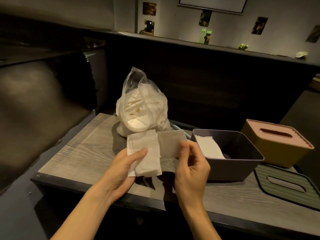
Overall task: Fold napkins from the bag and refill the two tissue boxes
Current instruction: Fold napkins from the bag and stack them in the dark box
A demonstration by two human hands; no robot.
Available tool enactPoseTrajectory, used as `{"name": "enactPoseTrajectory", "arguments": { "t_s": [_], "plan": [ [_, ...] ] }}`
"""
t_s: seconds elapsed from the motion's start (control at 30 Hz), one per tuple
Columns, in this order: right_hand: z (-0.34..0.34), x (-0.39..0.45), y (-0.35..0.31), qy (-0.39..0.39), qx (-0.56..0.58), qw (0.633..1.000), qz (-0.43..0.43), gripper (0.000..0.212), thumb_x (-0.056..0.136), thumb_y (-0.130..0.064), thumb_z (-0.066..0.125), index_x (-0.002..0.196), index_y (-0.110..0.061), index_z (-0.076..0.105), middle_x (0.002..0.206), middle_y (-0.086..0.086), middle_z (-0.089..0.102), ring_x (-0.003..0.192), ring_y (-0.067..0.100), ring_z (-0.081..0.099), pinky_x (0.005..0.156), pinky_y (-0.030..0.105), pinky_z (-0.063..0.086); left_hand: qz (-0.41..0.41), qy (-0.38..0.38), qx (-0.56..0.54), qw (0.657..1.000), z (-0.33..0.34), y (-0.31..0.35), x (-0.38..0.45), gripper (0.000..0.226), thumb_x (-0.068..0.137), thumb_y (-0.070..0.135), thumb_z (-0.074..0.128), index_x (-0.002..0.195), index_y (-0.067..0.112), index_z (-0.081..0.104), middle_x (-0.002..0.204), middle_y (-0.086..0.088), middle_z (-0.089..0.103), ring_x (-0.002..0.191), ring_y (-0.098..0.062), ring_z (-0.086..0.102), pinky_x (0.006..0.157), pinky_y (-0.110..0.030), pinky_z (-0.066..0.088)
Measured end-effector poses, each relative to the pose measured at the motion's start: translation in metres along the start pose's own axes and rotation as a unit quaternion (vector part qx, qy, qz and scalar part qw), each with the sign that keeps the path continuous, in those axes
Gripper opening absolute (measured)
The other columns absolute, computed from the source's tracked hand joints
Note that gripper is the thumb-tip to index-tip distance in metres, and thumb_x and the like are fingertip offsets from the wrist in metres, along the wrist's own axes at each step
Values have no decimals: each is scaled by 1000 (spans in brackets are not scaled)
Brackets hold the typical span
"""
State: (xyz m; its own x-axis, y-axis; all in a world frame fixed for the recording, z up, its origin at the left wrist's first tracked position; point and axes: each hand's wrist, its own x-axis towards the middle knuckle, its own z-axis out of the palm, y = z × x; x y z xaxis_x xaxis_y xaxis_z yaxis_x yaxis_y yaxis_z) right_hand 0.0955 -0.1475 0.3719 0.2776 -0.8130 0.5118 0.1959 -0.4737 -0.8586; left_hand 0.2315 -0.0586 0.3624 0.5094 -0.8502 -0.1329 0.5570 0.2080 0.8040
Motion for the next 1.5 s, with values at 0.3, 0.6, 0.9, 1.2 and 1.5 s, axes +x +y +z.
{"name": "enactPoseTrajectory", "arguments": {
  "t_s": [0.3, 0.6, 0.9, 1.2, 1.5],
  "plan": [
    [-26, 29, -53, -226, -35, 973, 21, 20, 107, -27, 55, 102, -24, 74, 92, -3, 72, 85, 18, 69, 67, 35, 55, 29, 28, 173, 984, 10, -4, 7, 29, 105, 14, 55, 130, 7, 67, 116, -12, 77, 110, -31, 73, 84, -36, 61],
    [16, 20, 2, -151, -200, 968, 25, 33, 104, -40, 59, 136, -33, 64, 121, -18, 52, 109, -9, 53, 87, 7, 45, 42, 34, 143, 988, 13, -7, 3, 39, 99, 30, 58, 129, 7, 66, 117, -14, 76, 109, -30, 73, 90, -42, 57],
    [-4, 9, 12, -222, -107, 948, 200, 13, 99, -37, 66, 98, -28, 76, 90, -12, 76, 87, 3, 71, 74, 22, 56, -17, 35, 61, 997, 10, 4, -4, 38, 100, 27, 59, 128, 2, 66, 121, -23, 72, 115, -37, 70, 100, -49, 55],
    [23, 41, -45, -181, -121, 975, -47, 15, 102, -20, 64, 107, -33, 68, 106, -21, 66, 104, -5, 62, 84, 10, 49, 54, 63, 57, 995, 12, 35, -31, 28, 81, 28, 76, 107, 18, 81, 116, -16, 75, 108, -33, 72, 97, -50, 53],
    [81, 136, -41, -277, -556, 767, -159, 18, 99, -25, 52, 114, -20, 62, 107, 4, 68, 98, 31, 64, 83, 41, 39, 102, 117, 120, 981, 18, 88, 26, 32, 92, 17, 68, 122, 6, 70, 119, -16, 75, 107, -29, 73, 100, -47, 55]
  ]
}}
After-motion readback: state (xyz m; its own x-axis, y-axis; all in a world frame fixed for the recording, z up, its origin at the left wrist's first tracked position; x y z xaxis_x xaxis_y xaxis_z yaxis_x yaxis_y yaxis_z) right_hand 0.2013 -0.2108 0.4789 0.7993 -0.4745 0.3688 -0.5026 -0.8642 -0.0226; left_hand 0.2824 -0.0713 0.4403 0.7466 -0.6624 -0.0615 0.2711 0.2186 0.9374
